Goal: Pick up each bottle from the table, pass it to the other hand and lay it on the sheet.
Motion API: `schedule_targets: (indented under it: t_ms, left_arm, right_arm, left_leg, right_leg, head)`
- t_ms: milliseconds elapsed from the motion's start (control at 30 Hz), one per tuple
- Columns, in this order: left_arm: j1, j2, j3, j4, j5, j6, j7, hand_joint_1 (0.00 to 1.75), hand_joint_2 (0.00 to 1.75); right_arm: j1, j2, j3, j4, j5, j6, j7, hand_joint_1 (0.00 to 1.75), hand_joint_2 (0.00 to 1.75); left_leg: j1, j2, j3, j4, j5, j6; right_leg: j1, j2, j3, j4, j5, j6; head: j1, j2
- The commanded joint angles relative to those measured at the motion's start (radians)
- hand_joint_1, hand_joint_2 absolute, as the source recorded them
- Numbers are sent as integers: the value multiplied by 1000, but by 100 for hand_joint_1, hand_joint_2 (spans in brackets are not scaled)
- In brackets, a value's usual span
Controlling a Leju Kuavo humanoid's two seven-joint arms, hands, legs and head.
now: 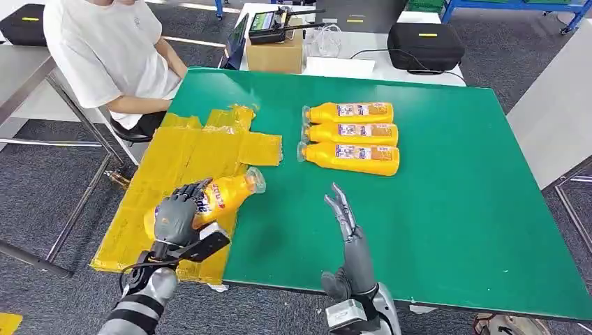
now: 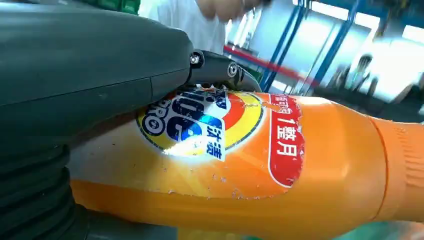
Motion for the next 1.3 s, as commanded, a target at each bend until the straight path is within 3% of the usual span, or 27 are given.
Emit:
schedule_targets:
  t_ms: [33,67,100,133,167,200,233,400,467,600,767,867,933,967,1000,1067,1133,1167,1200,1300]
  left_arm:
    - [-214,84,-66,400,-96,-65,64,110,175]
    - [-214,84,-66,400,-96,-65,64,129,0]
    - [-229,83,-83,438,-121,-103,85,113,0]
    - [-237,85,-97,456,-134,-142,92,72,0]
    - [-241,85,-105,471,-138,-170,91,73,0]
    - [-245,86,-112,481,-140,-197,90,42,0]
    - [-247,86,-112,492,-119,-259,70,0,0]
    - [-223,111,-60,459,90,-521,-118,0,0]
    - [-213,125,-65,435,102,-533,-123,0,0]
    - [-190,165,-57,372,275,-757,-213,0,0]
    - [-132,186,-52,258,391,-842,-264,0,0]
    - [-51,126,-17,61,529,-825,-260,0,0]
    - [7,-17,64,-127,707,-771,-204,0,0]
    - [18,-30,38,-179,715,-755,-153,0,0]
    - [30,-97,89,-229,834,-701,-149,0,175]
    - [49,-118,64,-316,972,-668,-76,0,175]
    - [87,-193,130,-399,1181,-598,-64,0,175]
    - [100,-186,113,-427,1195,-586,-54,0,175]
    - [114,-198,122,-446,1255,-574,-47,0,175]
    - [158,-221,135,-499,1302,-541,-73,0,175]
  right_arm:
    - [-56,-21,-12,96,-11,15,-2,0,0]
    - [-56,-21,-12,96,-11,15,-2,0,0]
    - [-57,-21,-19,103,-20,21,-2,0,0]
    - [-59,-20,-23,109,-20,24,-2,0,0]
    - [-62,-21,-24,115,-19,27,-2,0,0]
    - [-64,-21,-26,118,-22,28,-2,0,0]
    - [-70,-24,-24,124,-26,20,-2,0,0]
    - [-107,-44,21,160,-88,-3,-2,0,0]
    - [-114,-47,34,169,-98,-14,-2,0,0]
    - [-144,-56,68,202,-142,-38,-2,0,0]
    - [-158,-58,80,218,-158,-54,-2,0,0]
    - [-146,-68,76,209,-143,-88,-2,0,0]
    - [-103,-51,4,211,-54,-145,-2,0,0]
    - [-90,-55,-4,194,-47,-136,-2,0,0]
    - [-74,-41,-49,211,23,-191,7,0,0]
    - [-55,-37,-103,229,83,-204,34,0,0]
    - [-51,-47,-152,281,221,-265,160,0,0]
    - [-51,-53,-164,295,218,-261,150,0,0]
    - [-49,-60,-181,318,266,-290,178,0,175]
    - [-42,-93,-211,347,342,-321,224,0,175]
  left_leg:
    - [1,-3,3,-3,1,3]
    - [1,-3,4,-5,1,4]
    - [1,-3,4,-5,1,5]
    - [1,-3,4,-4,0,4]
    - [0,-3,3,-3,1,3]
    - [0,-3,3,-4,1,3]
    - [0,-2,3,-3,0,2]
    - [-1,-1,4,-3,1,2]
    - [-1,-1,8,-4,1,2]
    - [0,-1,7,-5,4,3]
    - [-1,-2,12,-4,3,2]
    - [0,-4,13,-4,3,3]
    - [-1,-7,11,-3,3,3]
    - [0,-9,10,-3,3,4]
    - [-1,-13,8,-1,3,4]
    - [0,-17,4,0,3,5]
    - [-1,-9,3,0,2,3]
    - [-2,-11,2,0,2,4]
    - [-1,-8,2,0,2,3]
    - [-1,-6,5,-3,1,4]
  right_leg:
    - [2,-2,4,-4,1,-6]
    - [3,-2,5,-6,1,-7]
    - [3,-2,6,-6,1,-7]
    - [3,-2,6,-5,0,-6]
    - [1,-3,5,-3,0,-4]
    - [1,-3,5,-4,0,-5]
    - [0,-1,4,-3,0,-4]
    - [0,0,6,-2,1,-3]
    - [0,-1,10,-2,1,-3]
    - [0,-2,10,-4,4,-5]
    - [-1,-2,16,-2,1,-4]
    - [0,-4,16,-3,1,-5]
    - [0,-6,15,-3,0,-4]
    - [1,-8,15,-5,1,-5]
    - [0,-11,13,-3,-1,-3]
    - [1,-16,11,-5,-1,-4]
    - [0,-10,8,-3,-1,-2]
    - [-1,-11,9,-5,-1,-3]
    - [0,-7,8,-4,0,-2]
    - [0,-6,10,-7,0,-4]
  head:
    - [0,0]
    - [0,0]
    - [0,0]
    - [0,0]
    - [0,0]
    - [0,0]
    - [0,0]
    - [-1,0]
    - [0,0]
    - [0,0]
    - [0,0]
    - [0,0]
    - [0,0]
    - [0,0]
    - [0,0]
    - [0,0]
    - [0,0]
    - [0,0]
    - [1,0]
    - [1,0]
